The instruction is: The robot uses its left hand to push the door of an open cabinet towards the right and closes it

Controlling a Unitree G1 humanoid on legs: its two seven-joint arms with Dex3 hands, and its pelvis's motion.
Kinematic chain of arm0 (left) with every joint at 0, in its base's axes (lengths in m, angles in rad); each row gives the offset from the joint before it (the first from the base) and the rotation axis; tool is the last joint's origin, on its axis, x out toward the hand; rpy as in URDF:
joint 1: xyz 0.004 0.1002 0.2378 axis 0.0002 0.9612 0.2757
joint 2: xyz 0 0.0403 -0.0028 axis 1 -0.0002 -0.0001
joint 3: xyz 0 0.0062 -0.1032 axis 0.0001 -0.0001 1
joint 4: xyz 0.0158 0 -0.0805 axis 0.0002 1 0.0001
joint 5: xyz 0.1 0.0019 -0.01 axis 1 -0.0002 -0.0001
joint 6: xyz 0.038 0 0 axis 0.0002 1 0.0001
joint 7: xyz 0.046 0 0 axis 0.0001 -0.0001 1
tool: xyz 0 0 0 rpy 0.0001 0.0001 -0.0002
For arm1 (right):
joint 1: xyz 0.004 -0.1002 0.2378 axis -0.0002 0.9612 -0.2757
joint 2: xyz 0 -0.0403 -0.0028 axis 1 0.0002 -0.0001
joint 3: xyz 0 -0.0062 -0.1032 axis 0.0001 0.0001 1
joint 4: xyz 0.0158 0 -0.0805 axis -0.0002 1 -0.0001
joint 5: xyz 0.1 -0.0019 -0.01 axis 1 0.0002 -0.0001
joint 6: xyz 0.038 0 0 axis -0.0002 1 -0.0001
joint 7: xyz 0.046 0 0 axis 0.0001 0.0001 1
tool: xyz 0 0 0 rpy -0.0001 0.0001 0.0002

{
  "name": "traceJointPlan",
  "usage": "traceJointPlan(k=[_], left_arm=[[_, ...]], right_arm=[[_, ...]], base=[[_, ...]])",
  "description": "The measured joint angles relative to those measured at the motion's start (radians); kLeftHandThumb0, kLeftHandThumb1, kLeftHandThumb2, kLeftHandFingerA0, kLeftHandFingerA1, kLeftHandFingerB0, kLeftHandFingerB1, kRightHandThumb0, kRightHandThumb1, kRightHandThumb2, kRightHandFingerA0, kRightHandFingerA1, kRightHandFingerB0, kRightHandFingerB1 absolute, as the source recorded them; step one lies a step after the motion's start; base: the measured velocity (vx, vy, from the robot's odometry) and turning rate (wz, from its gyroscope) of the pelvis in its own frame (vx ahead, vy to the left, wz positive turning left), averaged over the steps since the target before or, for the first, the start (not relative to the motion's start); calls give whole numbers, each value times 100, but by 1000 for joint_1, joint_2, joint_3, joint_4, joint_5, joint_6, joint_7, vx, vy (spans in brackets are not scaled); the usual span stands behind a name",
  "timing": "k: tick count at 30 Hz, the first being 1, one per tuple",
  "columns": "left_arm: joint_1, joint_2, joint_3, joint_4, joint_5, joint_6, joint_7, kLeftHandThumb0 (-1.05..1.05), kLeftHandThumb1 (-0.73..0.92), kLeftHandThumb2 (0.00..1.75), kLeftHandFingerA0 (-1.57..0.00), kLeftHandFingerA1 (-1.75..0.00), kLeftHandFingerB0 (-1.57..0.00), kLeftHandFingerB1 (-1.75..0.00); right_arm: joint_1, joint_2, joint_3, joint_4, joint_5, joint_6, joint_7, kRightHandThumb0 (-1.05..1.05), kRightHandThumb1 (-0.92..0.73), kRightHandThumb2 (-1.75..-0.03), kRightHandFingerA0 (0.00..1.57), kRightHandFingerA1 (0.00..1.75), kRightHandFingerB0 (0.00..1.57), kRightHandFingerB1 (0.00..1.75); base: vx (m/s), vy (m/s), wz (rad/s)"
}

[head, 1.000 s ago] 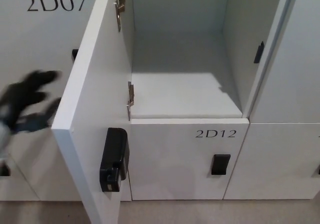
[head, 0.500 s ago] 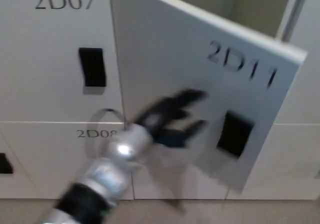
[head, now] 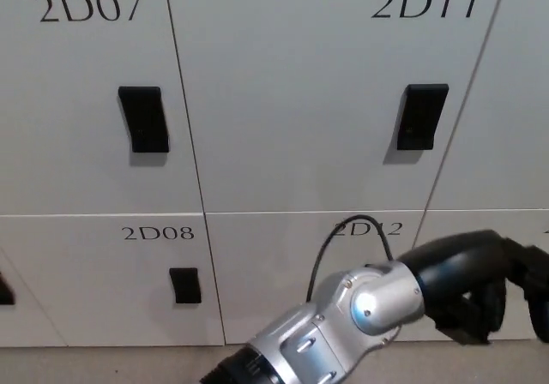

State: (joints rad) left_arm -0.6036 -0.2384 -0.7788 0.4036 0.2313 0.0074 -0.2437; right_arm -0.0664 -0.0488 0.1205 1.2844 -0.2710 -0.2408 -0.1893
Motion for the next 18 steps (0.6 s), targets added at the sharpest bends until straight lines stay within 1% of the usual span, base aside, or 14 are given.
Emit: traceJointPlan(k=[1,2,5,6,7,8,9,12,13,14,15,16,17,18], left_arm=[[0,1,-1,-27,-3,2,-4,34,76,95,-24,-52,-16,-48],[0,3,0,-54,-6,3,-8,7,80,116,-22,-54,-19,-52],[1,11,0,-139,-12,10,-22,7,80,116,-22,-54,-19,-52],[1,12,0,-161,-14,11,-26,-10,79,114,-4,-43,-3,-42],[3,18,0,-205,-17,15,-34,-17,74,112,-1,-40,-1,-40],[4,21,0,-222,-19,16,-37,-17,74,112,-1,-40,-1,-40],[15,40,1,-267,-22,18,-45,-22,68,108,-3,-40,-3,-41],[71,112,6,-367,-36,19,-64,-26,63,106,-5,-42,-6,-42],[85,129,8,-383,-39,20,-68,-29,55,102,-12,-45,-13,-45],[122,172,12,-424,-45,20,-76,-65,72,89,-19,-39,-18,-38],[162,216,19,-459,-51,19,-84,-65,72,89,-19,-39,-18,-38],[193,248,24,-480,-54,19,-89,-75,70,85,-31,-43,-31,-42],[230,286,31,-500,-58,18,-95,-75,70,85,-31,-43,-31,-42],[261,315,38,-512,-60,17,-99,-82,79,113,-37,-49,-26,-43]], right_arm=[[-2,0,0,0,0,0,0,-48,-87,-66,32,36,30,33],[-4,0,0,0,0,0,0,-48,-87,-66,32,36,30,33],[-9,0,0,0,0,0,0,-48,-87,-66,32,36,30,33],[-11,1,0,0,0,0,0,-48,-87,-66,32,36,30,33],[-13,1,0,0,0,0,0,-48,-87,-66,32,36,30,33],[-13,1,0,0,0,0,0,-48,-87,-66,32,36,30,33],[-14,1,0,0,0,0,0,-48,-87,-66,32,36,30,33],[-14,1,-1,2,0,0,0,-48,-87,-66,32,36,30,33],[-14,1,-1,2,0,0,0,-48,-87,-66,32,36,30,33],[-15,1,-1,2,0,0,0,-48,-87,-66,32,36,30,33],[-15,1,-1,2,0,0,0,-48,-87,-66,32,36,30,33],[-15,1,-1,2,0,0,0,-48,-87,-66,32,36,30,33],[-15,1,-1,2,0,0,0,-48,-87,-66,32,36,30,33],[-15,1,-1,2,0,0,0,-29,-89,-70,25,47,27,42]], base=[[0,0,0],[0,0,0],[0,0,0],[0,0,0],[0,0,0],[0,0,0],[0,0,0],[0,0,0],[0,0,0],[0,0,0],[0,0,0],[0,0,0],[0,0,0],[0,0,0]])
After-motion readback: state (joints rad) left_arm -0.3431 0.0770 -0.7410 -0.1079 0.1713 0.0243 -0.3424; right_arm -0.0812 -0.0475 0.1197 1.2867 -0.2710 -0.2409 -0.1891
